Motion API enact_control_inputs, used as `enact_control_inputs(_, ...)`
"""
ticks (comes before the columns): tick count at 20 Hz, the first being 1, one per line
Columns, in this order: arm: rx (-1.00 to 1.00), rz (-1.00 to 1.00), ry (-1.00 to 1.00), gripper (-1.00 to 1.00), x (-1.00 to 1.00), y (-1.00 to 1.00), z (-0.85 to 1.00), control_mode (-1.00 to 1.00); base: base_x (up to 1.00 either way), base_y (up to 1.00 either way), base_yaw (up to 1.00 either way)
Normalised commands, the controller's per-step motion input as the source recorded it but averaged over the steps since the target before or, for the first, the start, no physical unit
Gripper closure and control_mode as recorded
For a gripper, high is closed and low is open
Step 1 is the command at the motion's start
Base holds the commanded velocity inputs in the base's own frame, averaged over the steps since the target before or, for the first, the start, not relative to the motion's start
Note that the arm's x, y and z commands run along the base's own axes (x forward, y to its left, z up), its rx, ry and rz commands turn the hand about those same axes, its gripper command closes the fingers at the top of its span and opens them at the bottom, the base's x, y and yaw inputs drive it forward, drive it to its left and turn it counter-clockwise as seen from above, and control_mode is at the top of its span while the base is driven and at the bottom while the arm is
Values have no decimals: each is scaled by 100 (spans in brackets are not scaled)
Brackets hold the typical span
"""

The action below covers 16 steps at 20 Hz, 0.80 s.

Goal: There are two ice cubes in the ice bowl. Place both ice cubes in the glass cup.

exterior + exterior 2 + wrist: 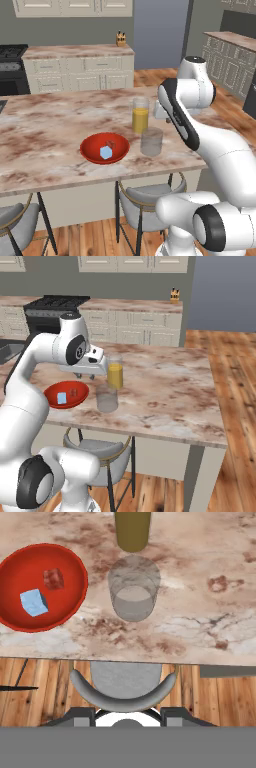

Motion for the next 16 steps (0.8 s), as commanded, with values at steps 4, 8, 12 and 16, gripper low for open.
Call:
enact_control_inputs(4,0,0,-1,-100,0,0,0,-100,0,0,0)
enact_control_inputs(8,0,0,2,-100,-1,0,-11,-100,0,0,0)
enact_control_inputs(12,0,-1,5,-100,3,30,-11,-100,0,0,0)
enact_control_inputs(16,0,-1,1,-100,4,70,-14,-100,0,0,0)
